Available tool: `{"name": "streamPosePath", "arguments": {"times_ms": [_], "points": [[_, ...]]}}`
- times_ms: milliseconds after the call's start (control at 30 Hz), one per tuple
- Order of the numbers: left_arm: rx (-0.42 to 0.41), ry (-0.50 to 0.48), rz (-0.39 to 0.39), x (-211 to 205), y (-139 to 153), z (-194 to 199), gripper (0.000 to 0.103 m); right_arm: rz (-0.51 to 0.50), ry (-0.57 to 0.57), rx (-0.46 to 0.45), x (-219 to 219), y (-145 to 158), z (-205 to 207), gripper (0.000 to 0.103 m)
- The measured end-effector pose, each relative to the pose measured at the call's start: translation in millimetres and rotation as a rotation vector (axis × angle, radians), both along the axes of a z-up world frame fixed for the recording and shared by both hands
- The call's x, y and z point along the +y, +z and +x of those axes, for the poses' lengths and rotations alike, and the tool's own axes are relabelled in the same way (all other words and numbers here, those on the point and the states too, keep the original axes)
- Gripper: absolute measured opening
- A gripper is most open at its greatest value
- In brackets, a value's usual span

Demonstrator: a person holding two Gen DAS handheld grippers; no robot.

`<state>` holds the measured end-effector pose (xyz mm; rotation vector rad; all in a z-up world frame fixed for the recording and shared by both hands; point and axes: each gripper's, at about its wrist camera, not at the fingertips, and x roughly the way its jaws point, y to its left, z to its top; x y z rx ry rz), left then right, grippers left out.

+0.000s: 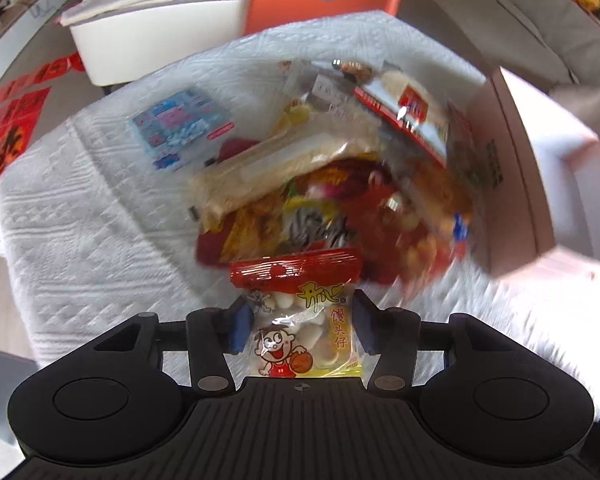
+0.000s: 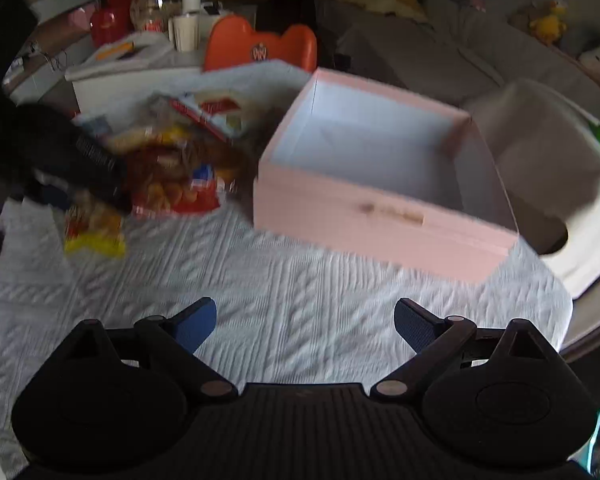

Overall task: Organize snacks
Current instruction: 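Grasp the white milk-candy bag with the left tool and lift it, then grasp the red cake bag with right tool while left tool carries candy bag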

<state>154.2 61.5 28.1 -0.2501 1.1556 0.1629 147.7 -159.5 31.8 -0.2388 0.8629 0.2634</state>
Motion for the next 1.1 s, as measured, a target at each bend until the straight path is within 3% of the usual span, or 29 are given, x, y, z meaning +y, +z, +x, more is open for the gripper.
{"name": "streamPosePath", "arguments": {"times_ms": [133, 333, 500, 567, 600, 633, 667, 733, 767, 800, 867, 933, 1000, 1100], "points": [[0.030, -0.024, -0.019, 3.6, -0.3, -27.5, 0.055, 0.043, 0.063, -0.014, 16.1, 7.8, 53.1, 0.099], [0.025, 0.050, -0.095, 17.3, 6.4, -68.2, 0.055, 0.179, 0.245, 0.150, 64.8, -10.2, 91.7, 0.098], [0.026, 0.081, -0.173, 22.3, 10.6, -85.0, 0.055, 0.143, 0.203, 0.175, 104.3, -31.2, 100.8, 0.098], [0.022, 0.070, -0.199, 21.7, 11.5, -88.2, 0.055, 0.112, 0.241, 0.155, 104.4, -30.4, 91.8, 0.086], [0.024, 0.065, -0.213, 20.7, 10.2, -86.8, 0.055, 0.105, 0.269, 0.157, 100.1, -28.4, 84.3, 0.068], [0.028, 0.058, -0.228, 20.4, 9.3, -87.1, 0.055, 0.101, 0.297, 0.185, 93.6, -27.8, 76.4, 0.044], [0.032, 0.046, -0.241, 18.7, 8.0, -87.3, 0.055, 0.090, 0.319, 0.229, 85.5, -29.2, 67.6, 0.042], [0.036, 0.015, -0.259, 14.3, 4.6, -84.7, 0.055, 0.006, 0.350, 0.193, 64.8, -28.6, 38.8, 0.043], [0.039, 0.000, -0.263, 12.4, 2.8, -82.8, 0.055, -0.022, 0.357, 0.165, 54.9, -28.2, 26.0, 0.048], [0.042, -0.017, -0.263, 10.2, 0.4, -81.0, 0.055, -0.057, 0.342, 0.154, 46.7, -27.5, 17.3, 0.062], [0.042, -0.037, -0.253, 10.2, -0.9, -76.6, 0.055, -0.072, 0.275, 0.158, 35.2, -20.8, 10.2, 0.067], [0.026, -0.051, -0.246, 14.7, 1.1, -74.1, 0.055, 0.023, 0.180, 0.191, 26.9, -7.2, 14.4, 0.071], [0.014, -0.062, -0.218, 22.7, 2.6, -73.2, 0.055, 0.151, 0.066, 0.240, 25.7, 3.0, 26.6, 0.083], [0.024, -0.062, -0.206, 38.5, 4.4, -74.6, 0.055, 0.321, -0.144, 0.333, 41.7, -1.5, 60.1, 0.084]]}}
